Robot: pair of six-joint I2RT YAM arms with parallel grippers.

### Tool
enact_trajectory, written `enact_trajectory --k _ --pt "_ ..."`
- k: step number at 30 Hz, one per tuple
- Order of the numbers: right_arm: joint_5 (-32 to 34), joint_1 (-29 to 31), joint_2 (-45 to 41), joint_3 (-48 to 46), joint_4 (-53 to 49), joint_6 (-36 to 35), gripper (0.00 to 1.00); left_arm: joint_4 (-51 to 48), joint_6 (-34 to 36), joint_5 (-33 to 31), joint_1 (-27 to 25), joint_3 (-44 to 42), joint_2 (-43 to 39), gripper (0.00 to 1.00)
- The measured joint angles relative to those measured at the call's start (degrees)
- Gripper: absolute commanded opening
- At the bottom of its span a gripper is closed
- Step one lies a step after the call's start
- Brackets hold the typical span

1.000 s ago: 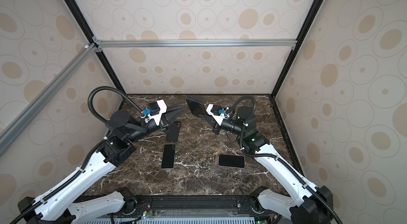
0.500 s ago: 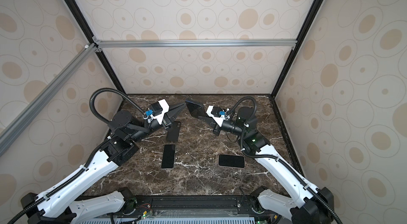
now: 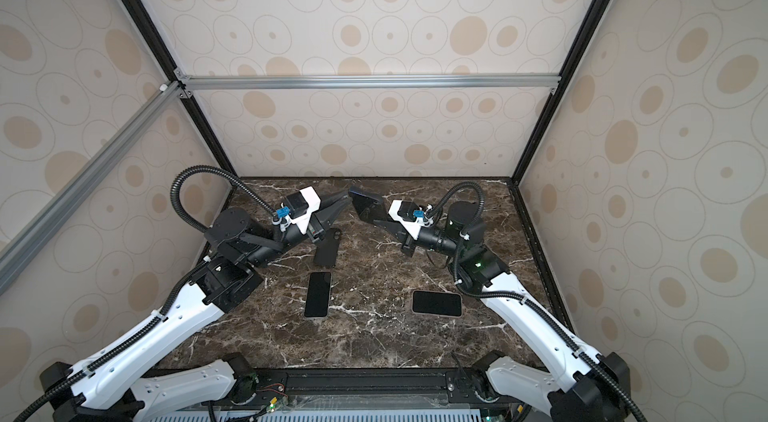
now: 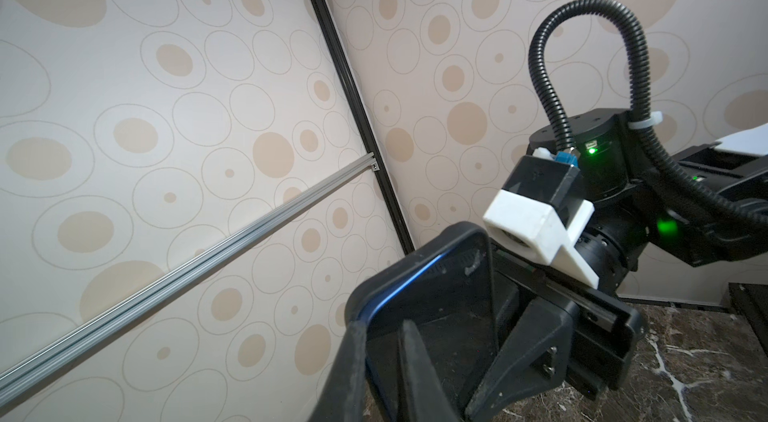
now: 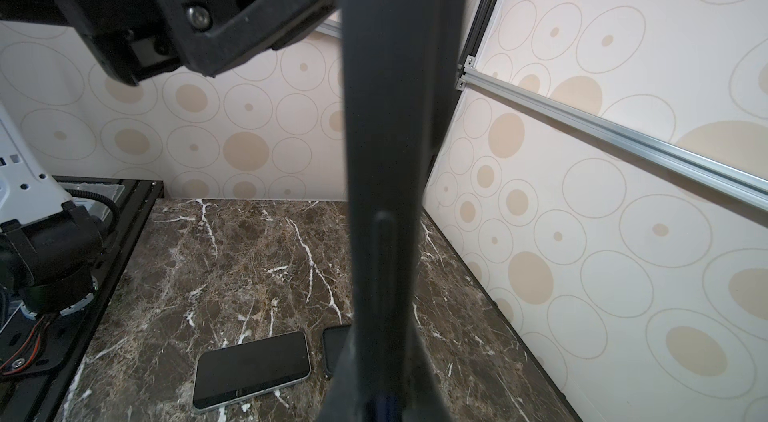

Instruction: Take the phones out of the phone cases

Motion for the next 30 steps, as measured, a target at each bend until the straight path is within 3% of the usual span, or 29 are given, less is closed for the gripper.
enact_trajectory --k 18,30 --pt "-0.55 0.33 0.04 0.02 -0.59 -0.09 0.0 -0.04 0.39 -0.24 -0.04 0.0 0.15 0.17" --pt "-0.2 1.03 0.59 1.79 -3.87 -4.09 0.0 -0.11 0.94 -0.7 -0.02 0.0 0.35 0.18"
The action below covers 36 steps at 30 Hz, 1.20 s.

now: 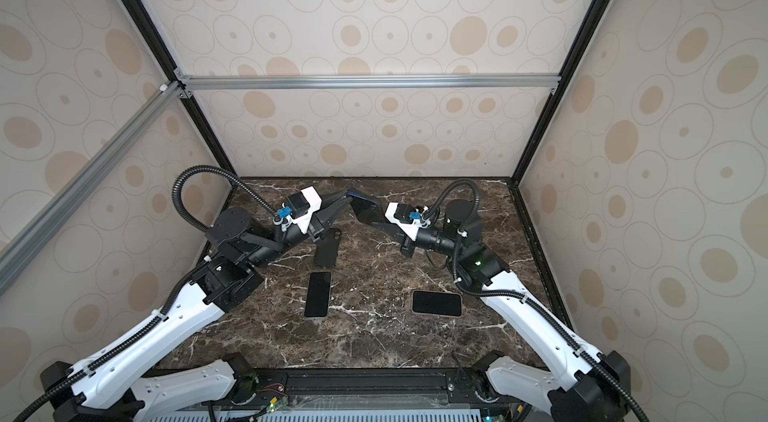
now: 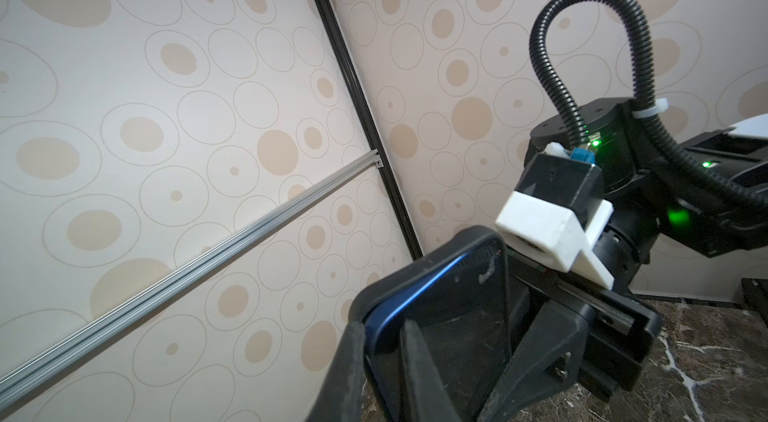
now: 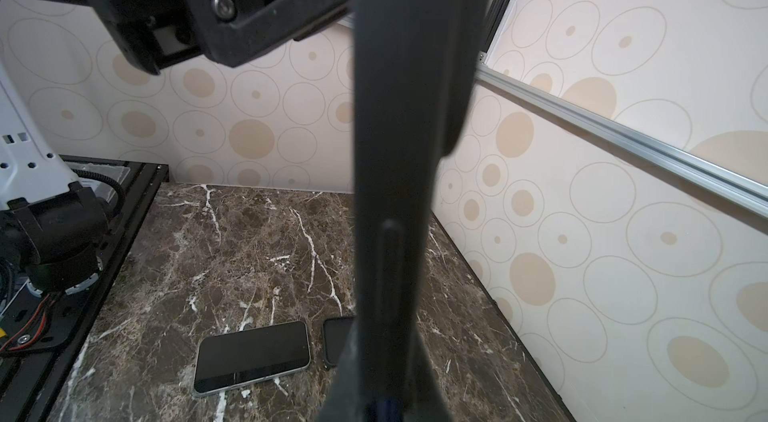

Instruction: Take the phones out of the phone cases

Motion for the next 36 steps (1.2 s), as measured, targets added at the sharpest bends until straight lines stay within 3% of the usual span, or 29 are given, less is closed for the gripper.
enact_trajectory --k 16,36 --pt "-1.84 0.0 1.62 2.78 -5.14 -2.29 0.0 -9.11 1.25 3.08 0.33 4.55 1.92 0.24" --pt "-6.4 -0.07 2.21 4.04 -14.19 -6.88 0.0 -20.85 -0.42 30.16 7.91 10.6 7.63 0.26"
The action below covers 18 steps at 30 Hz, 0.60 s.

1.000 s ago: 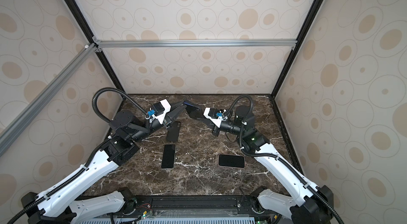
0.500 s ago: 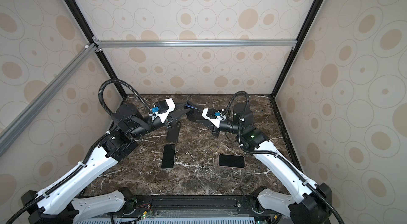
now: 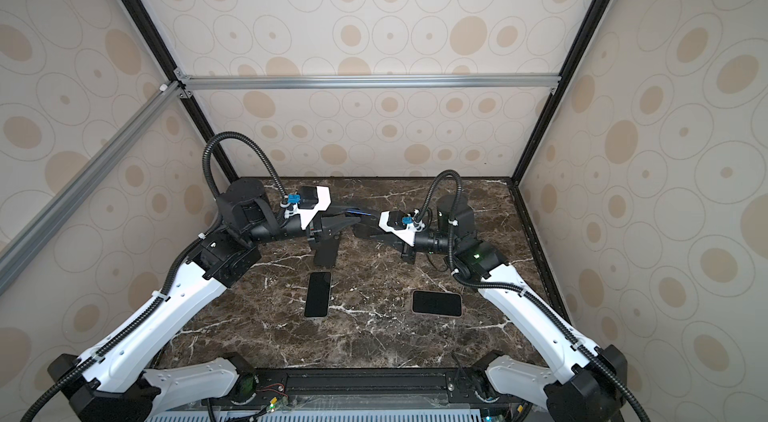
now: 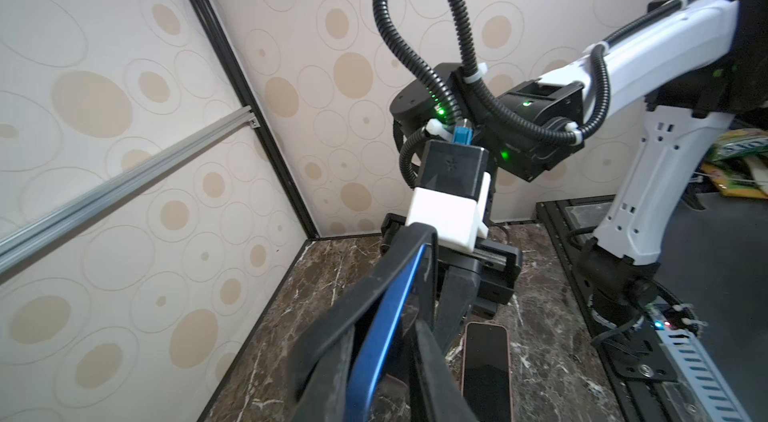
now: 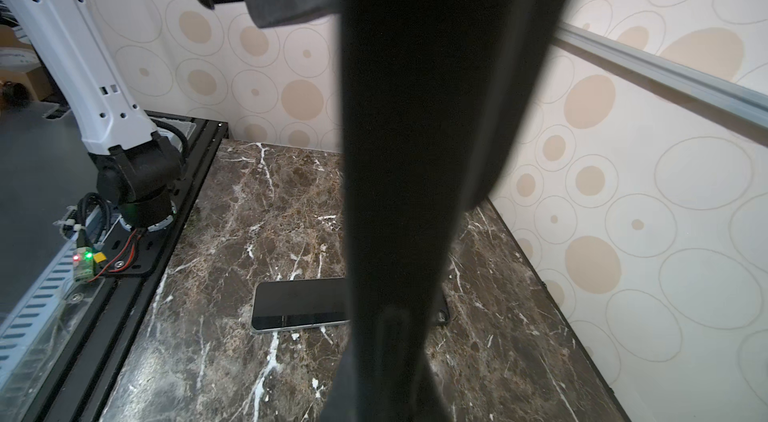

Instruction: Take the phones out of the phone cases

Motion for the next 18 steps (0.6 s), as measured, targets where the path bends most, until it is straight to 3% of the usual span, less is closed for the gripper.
enact_trajectory --k 6,11,14,18 --pt "-1.75 0.31 0.2 0.33 -0.48 -0.17 0.0 3.08 -3.43 6.91 1.77 -2.21 0.17 0.24" --pt "-3.61 0.66 0.37 0.94 -0.63 0.2 0.01 5.81 -5.62 11.52 2.51 -3.21 0.83 0.02" --pt "-4.07 0.76 0.37 0.94 -1.38 0.26 0.13 7.3 -6.64 13.42 3.41 -4.15 0.72 0.0" --pt "-3.21 1.64 -0.42 1.07 -0.85 -1.01 0.37 7.37 -7.85 12.68 4.33 -5.27 0.55 0.0"
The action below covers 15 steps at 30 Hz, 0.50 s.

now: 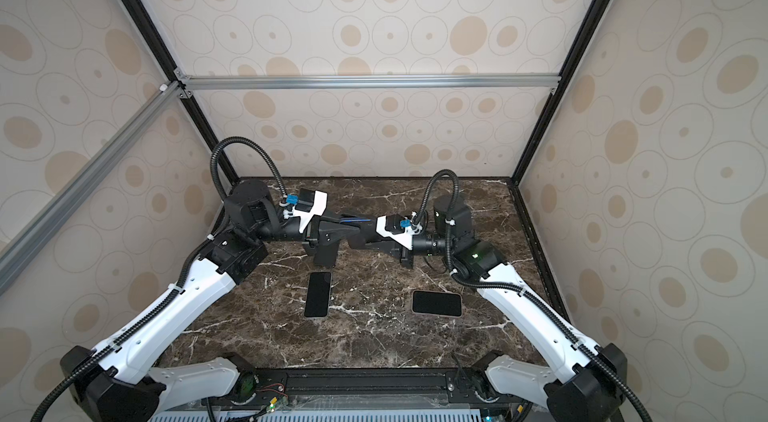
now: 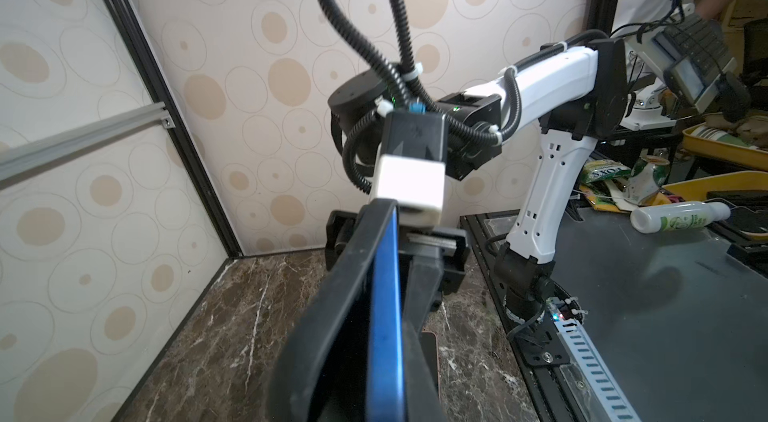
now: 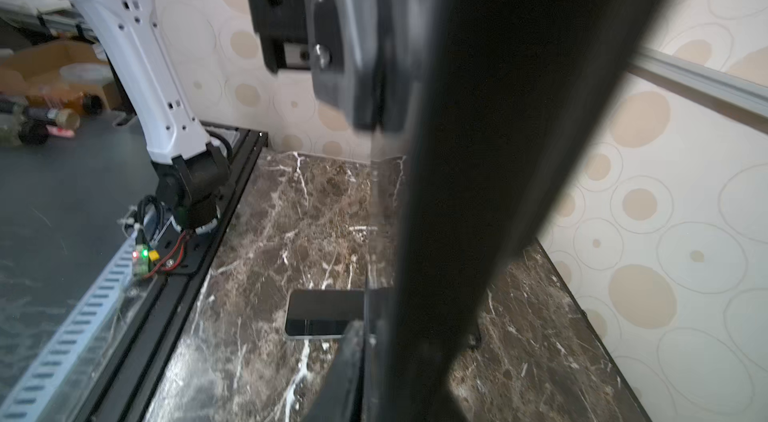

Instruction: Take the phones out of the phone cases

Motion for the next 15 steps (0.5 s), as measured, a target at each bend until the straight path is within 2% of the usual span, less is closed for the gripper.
enact_trajectory --k 1,3,9,15 --pt "0.81 0.13 -0.79 -0.02 -0.07 -0.17 0.42 -0.85 0.09 -0.55 0.13 -0.22 0.11 0.0" --pt "2.84 -0.15 -2.84 -0.31 0.31 0.48 0.44 -2.91 1.11 -2.56 0.42 -0.33 0.17 0.0" --pt "8.7 -0.87 -8.92 -1.11 1.18 9.64 0.35 -8.39 7.85 -10.6 1.05 -0.17 -0.02 0.0" --pt "10.95 -0.83 -5.42 9.31 -8.48 17.22 0.35 -14.21 16.39 -19.63 -1.22 -0.17 0.02 0.0"
